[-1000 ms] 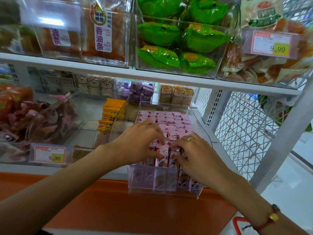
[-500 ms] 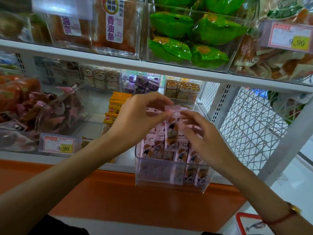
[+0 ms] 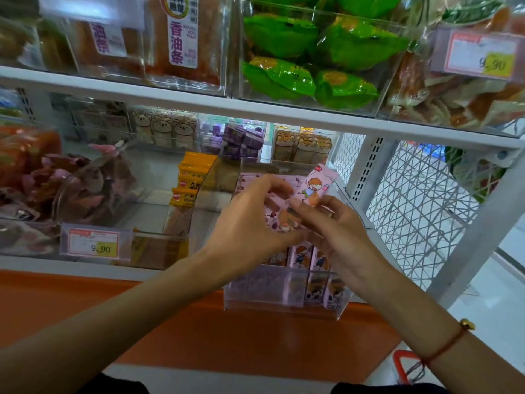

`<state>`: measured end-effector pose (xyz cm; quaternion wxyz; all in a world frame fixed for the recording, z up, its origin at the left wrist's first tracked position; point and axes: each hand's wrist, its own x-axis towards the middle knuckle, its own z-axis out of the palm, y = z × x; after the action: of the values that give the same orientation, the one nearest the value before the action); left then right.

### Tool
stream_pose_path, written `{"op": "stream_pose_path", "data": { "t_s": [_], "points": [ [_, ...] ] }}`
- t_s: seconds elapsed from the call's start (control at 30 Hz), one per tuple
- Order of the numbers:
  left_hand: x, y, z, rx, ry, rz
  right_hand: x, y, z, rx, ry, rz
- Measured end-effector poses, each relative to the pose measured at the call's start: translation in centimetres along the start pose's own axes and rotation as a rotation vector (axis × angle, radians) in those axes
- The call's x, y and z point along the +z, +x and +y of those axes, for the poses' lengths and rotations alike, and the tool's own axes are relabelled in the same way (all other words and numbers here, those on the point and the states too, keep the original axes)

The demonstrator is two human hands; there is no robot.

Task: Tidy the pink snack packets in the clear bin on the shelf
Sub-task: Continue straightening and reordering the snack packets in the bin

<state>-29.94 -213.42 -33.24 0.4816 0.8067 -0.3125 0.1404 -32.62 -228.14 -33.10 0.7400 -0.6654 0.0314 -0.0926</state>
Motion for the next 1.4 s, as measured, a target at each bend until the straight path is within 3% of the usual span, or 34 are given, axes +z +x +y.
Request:
{"op": "stream_pose_path", "data": {
  "t_s": [0.23,0.43,0.53,0.63,0.8,0.9,1.0,1.13,1.4],
  "points": [
    [-0.1,0.2,-0.6,0.001,0.061,-0.034,-0.8,0.2,-0.6,-0.068,0.076,-0.141],
    [-0.3,0.4,-1.2,0.068,0.164,0.015,-0.5,-0.2,-0.2,-0.189,-0.155,0.045],
    [-0.5,0.5,-0.9,0.082,0.141,0.051,-0.3,-0.3,-0.4,-0.224,-0.200,0.055],
    [-0.8,0.7,-0.7,0.024,0.029,-0.032,-0.4,-0.3,-0.5,-0.219,-0.254,0.028],
    [-1.2,1.0,-0.4,-0.225,-0.397,-0.262,-0.8,-0.2,-0.6,-0.083,-0.187,0.047],
    [-0.9,1.1,-0.5,-0.317,-0.475,-0.309,-0.6,-0.2,-0.4,-0.035,-0.185,0.040],
    [-1.0,1.1,-0.5,-0.218,-0.383,-0.268,-0.6,-0.1,-0.3,-0.072,-0.166,0.019],
    [-1.3,1.0,-0.6,-0.036,-0.217,-0.096,-0.4,-0.4,-0.7,-0.214,-0.128,-0.080],
    [-1.4,1.0,-1.2,0.020,-0.123,-0.062,-0.5,-0.5,-0.5,-0.322,-0.166,-0.156]
  ]
}}
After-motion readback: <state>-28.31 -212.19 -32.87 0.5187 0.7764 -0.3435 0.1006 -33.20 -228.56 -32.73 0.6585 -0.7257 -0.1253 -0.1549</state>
